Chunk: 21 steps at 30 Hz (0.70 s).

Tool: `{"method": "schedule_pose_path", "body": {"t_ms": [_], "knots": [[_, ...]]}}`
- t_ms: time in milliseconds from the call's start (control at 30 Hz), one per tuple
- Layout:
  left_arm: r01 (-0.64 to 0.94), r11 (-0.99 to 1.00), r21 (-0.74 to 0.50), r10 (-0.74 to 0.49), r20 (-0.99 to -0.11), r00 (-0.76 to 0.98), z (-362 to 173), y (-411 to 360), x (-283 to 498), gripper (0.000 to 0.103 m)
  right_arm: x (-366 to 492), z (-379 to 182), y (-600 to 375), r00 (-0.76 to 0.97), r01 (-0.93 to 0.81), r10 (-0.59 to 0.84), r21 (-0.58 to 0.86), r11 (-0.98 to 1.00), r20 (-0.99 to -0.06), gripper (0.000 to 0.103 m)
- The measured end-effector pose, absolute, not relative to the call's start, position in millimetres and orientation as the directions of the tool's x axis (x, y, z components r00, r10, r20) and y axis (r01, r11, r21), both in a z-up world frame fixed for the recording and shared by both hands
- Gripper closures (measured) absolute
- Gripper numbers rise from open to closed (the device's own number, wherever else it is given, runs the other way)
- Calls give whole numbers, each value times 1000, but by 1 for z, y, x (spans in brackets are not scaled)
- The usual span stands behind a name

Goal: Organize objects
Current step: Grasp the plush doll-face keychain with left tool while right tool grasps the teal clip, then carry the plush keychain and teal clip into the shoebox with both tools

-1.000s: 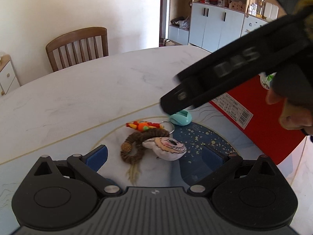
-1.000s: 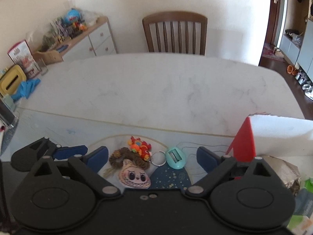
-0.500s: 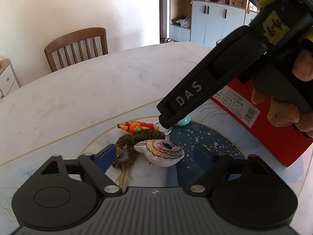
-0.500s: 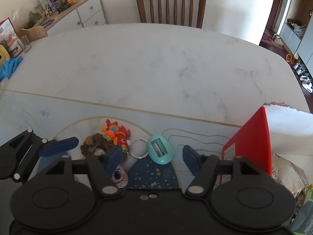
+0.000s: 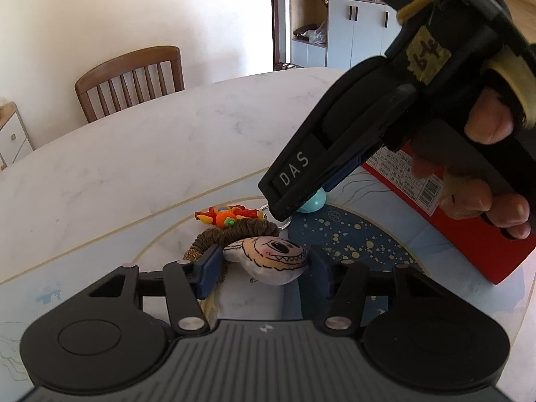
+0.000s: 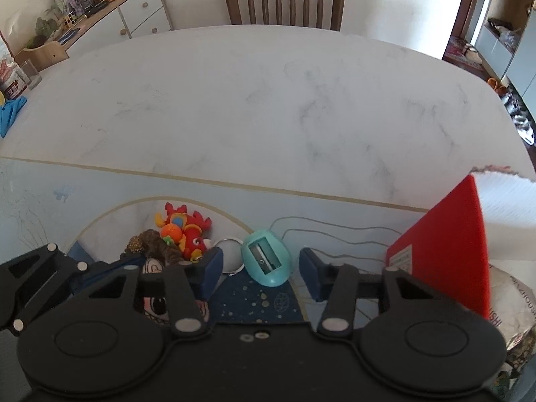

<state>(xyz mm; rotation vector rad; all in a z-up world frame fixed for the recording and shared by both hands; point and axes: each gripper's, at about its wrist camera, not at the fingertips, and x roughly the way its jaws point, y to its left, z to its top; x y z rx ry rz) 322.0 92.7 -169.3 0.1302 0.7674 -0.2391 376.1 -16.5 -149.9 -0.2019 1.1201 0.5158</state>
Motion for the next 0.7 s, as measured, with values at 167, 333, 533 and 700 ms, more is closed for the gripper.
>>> {"method": "schedule_pose_path", "body": {"t_ms": [167, 333, 533, 700], "knots": [[258, 966, 23, -168, -704, 690, -168, 94, 322, 51, 378, -153, -19, 337, -459, 291, 114, 881, -896, 70], [265, 964, 12, -181, -701, 690, -165, 95, 317, 55, 369, -149, -22, 358, -451, 289, 107, 886, -888, 71], [259, 966, 3, -185, -693, 697, -156, 98, 310, 57, 354, -138, -27, 370, -448, 300, 114, 887, -879, 71], [251, 968, -25, -200, -683, 703, -137, 101, 298, 57, 337, -119, -36, 383, -446, 326, 136, 885, -864, 71]]}}
